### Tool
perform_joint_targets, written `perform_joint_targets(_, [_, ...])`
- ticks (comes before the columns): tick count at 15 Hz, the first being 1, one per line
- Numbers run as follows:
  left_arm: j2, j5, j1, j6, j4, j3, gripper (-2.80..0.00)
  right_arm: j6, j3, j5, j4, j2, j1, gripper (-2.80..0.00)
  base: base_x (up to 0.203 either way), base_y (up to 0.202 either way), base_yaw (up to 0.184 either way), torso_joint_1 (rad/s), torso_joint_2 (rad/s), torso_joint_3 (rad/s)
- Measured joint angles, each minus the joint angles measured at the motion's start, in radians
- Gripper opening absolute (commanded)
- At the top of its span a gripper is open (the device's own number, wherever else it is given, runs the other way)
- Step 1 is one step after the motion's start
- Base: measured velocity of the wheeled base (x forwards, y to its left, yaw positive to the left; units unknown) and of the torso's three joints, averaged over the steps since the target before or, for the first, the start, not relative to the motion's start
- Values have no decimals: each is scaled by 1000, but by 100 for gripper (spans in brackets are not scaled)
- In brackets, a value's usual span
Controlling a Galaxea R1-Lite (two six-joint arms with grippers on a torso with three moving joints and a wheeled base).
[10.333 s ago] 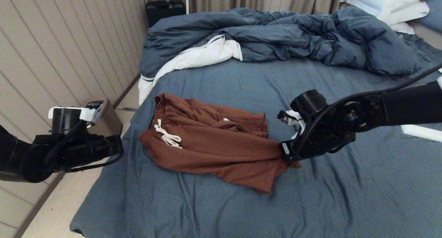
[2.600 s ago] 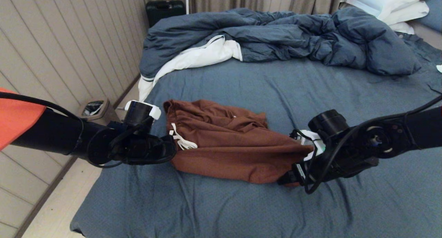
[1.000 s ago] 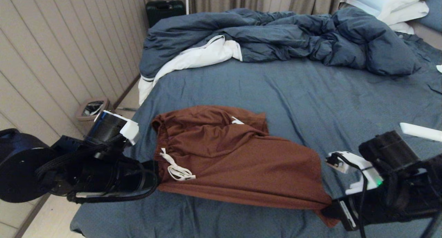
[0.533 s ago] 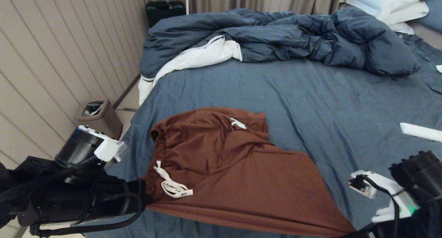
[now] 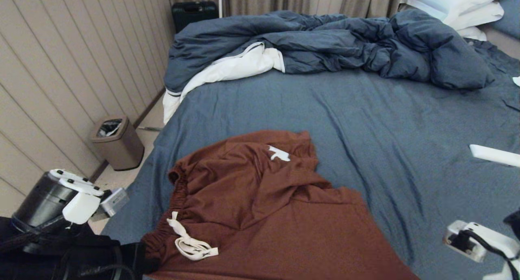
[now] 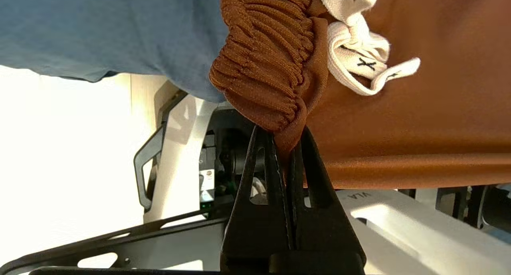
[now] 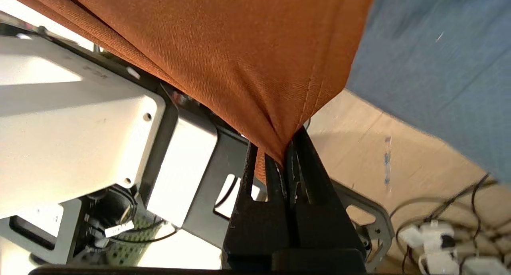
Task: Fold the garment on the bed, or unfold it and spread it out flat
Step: Fold the brown shorts
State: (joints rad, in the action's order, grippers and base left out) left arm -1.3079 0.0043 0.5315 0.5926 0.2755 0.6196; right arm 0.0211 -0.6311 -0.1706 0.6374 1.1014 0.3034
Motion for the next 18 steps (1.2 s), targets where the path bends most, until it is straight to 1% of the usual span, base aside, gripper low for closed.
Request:
perform_joint_targets(2, [37, 8, 0, -5, 17, 16, -280, 1, -37, 2, 3, -20, 2, -280, 0, 0, 0, 0, 0, 0])
perform_joint_targets(3, [47, 15, 0, -5, 17, 43, -280, 1, -71, 5, 2, -20, 1, -280, 0, 0, 0, 0, 0, 0])
perform_joint_targets(5, [52, 31, -14, -8, 17, 107, -280, 1, -164, 12, 2, 8, -3, -280, 0, 0, 0, 0, 0, 0])
perform_joint_targets(7, [35, 36, -43, -14, 15, 180, -280, 0, -280, 16, -1, 78, -6, -280, 0, 0, 0, 0, 0, 0])
perform_joint_targets(10, [-22, 33, -107, -30, 13, 297, -280, -9, -460, 21, -22, 221, -11, -280, 0, 0, 0, 0, 0, 0])
perform_joint_targets(13, [-107, 24, -159, -47, 10, 426, -280, -14, -667, 58, -67, 403, -14, -280, 0, 0, 0, 0, 0, 0])
perform_joint_targets(14, [-143, 23, -173, -53, 10, 469, -280, -14, -755, 69, -77, 474, -14, -280, 0, 0, 0, 0, 0, 0])
perform_joint_targets(18, [-262, -8, -211, -71, -14, 571, -280, -14, -1063, 99, -85, 737, -13, -280, 0, 0, 0, 0, 0, 0])
